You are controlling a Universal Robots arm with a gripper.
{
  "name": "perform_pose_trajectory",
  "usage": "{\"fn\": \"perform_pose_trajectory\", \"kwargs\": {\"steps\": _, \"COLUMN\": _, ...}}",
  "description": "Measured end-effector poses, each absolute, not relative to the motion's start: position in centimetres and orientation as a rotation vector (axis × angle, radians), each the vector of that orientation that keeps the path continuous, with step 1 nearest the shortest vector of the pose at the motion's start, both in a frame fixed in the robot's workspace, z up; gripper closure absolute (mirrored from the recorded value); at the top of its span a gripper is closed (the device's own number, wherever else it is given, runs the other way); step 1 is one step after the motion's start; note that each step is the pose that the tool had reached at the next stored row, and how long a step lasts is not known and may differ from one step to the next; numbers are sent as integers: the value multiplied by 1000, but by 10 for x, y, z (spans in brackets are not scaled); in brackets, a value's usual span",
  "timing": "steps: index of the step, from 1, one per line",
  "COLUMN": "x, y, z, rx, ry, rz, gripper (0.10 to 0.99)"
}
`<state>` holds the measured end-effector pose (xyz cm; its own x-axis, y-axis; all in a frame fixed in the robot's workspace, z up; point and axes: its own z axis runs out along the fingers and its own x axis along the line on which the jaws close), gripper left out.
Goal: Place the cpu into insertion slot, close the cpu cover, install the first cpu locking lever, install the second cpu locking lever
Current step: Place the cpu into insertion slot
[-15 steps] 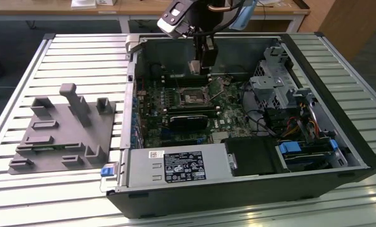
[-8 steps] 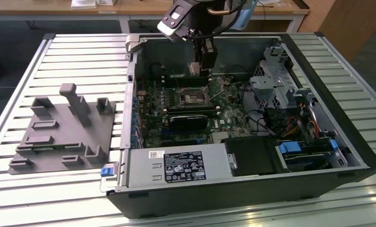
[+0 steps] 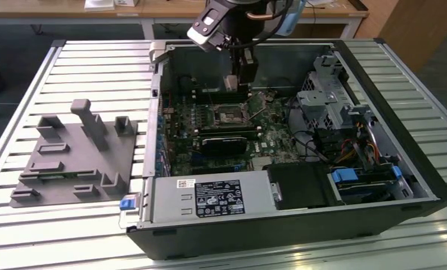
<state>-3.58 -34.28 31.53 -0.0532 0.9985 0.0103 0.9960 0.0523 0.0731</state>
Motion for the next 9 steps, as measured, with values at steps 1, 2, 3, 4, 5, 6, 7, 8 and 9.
{"fn": "perform_pose_trajectory", "kwargs": {"steps": 1, "x": -36, "y": -343, "z": 315, "rx": 2132, "ry": 2247, "rz": 93, "gripper": 549}}
{"fn": "perform_pose_trajectory", "kwargs": {"steps": 2, "x": -36, "y": -343, "z": 315, "rx": 2132, "ry": 2247, "rz": 93, "gripper": 549}}
{"fn": "perform_pose_trajectory", "kwargs": {"steps": 3, "x": -36, "y": -343, "z": 315, "rx": 2132, "ry": 2247, "rz": 93, "gripper": 549}}
{"fn": "perform_pose_trajectory", "kwargs": {"steps": 4, "x": -36, "y": -343, "z": 314, "rx": 2131, "ry": 2247, "rz": 92, "gripper": 549}}
{"fn": "perform_pose_trajectory", "kwargs": {"steps": 5, "x": -36, "y": -343, "z": 314, "rx": 2131, "ry": 2247, "rz": 92, "gripper": 549}}
{"fn": "perform_pose_trajectory", "kwargs": {"steps": 6, "x": -36, "y": -343, "z": 314, "rx": 2131, "ry": 2247, "rz": 92, "gripper": 549}}
{"fn": "perform_pose_trajectory", "kwargs": {"steps": 7, "x": -36, "y": -343, "z": 313, "rx": 2131, "ry": 2247, "rz": 91, "gripper": 549}}
{"fn": "perform_pose_trajectory", "kwargs": {"steps": 8, "x": -36, "y": -343, "z": 312, "rx": 2131, "ry": 2246, "rz": 91, "gripper": 549}}
{"fn": "perform_pose_trajectory", "kwargs": {"steps": 9, "x": -36, "y": -343, "z": 311, "rx": 2130, "ry": 2246, "rz": 89, "gripper": 549}}
